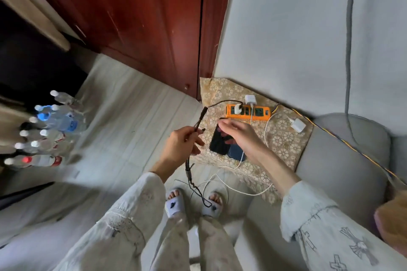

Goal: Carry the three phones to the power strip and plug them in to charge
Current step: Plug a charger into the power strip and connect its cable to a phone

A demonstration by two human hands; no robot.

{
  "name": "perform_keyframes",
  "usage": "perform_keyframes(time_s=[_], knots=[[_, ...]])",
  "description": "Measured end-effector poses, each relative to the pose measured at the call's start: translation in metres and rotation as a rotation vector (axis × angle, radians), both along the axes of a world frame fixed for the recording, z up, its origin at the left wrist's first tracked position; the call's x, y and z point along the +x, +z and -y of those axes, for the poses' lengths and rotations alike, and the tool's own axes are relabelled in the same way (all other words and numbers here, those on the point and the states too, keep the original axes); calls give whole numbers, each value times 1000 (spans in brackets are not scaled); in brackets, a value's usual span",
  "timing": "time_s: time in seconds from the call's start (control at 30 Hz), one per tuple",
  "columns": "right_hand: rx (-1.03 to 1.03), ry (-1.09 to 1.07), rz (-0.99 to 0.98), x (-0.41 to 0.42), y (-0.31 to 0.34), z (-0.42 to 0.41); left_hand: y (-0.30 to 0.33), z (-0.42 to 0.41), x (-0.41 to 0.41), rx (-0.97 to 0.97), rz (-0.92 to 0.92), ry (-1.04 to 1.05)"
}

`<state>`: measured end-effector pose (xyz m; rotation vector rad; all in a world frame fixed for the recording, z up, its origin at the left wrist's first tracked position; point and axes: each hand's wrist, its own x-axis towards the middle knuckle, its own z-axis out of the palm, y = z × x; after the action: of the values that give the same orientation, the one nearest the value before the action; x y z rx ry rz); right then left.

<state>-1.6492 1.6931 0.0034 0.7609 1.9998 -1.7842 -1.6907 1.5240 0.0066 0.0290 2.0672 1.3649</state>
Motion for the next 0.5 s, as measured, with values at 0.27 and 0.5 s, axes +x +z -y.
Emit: perform_keyframes(time_s=[0.27,0.5], knots=[[438,1,385,-13,-177,-17,-147,34,16,-100,2,181],[793,-55,498,-44,-248,2,-205,50,13,-82,89,265]])
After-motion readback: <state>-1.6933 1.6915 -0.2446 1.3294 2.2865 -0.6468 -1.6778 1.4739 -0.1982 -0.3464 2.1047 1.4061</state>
